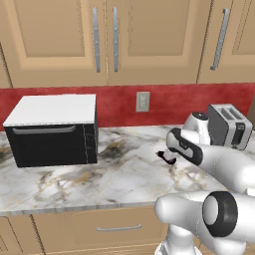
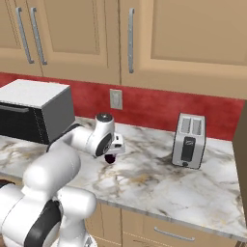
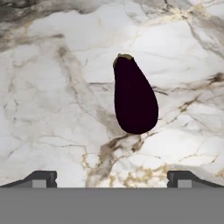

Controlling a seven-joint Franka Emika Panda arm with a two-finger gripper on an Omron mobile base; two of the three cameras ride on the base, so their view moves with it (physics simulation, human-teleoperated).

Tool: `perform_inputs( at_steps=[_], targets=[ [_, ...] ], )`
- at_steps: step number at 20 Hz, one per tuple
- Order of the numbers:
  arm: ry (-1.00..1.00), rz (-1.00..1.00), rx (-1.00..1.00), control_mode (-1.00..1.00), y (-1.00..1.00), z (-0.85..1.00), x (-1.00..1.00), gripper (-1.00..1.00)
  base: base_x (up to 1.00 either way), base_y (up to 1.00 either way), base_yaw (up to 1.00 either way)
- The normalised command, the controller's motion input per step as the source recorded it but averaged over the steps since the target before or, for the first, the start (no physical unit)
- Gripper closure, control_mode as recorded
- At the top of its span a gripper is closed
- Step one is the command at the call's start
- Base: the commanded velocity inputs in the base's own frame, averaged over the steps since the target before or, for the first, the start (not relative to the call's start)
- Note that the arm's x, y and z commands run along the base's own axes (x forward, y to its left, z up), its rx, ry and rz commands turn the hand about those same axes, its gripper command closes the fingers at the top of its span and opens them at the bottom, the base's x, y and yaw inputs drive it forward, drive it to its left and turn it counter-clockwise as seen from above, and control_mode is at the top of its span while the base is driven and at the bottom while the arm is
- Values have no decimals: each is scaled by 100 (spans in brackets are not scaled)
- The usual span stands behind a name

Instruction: Place the liquor on the top shelf of the fridge to keep it out of children's reach, and place the lemon wedge and eggplant on lower shelves for easy access.

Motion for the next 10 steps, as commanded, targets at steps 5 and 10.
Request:
perform_inputs(
  at_steps=[5,10],
  targets=[
    [0,4,0,-100,0,-23,32,-100,0,0,0],
    [0,5,0,-100,0,-22,34,-100,0,0,0]
  ],
)
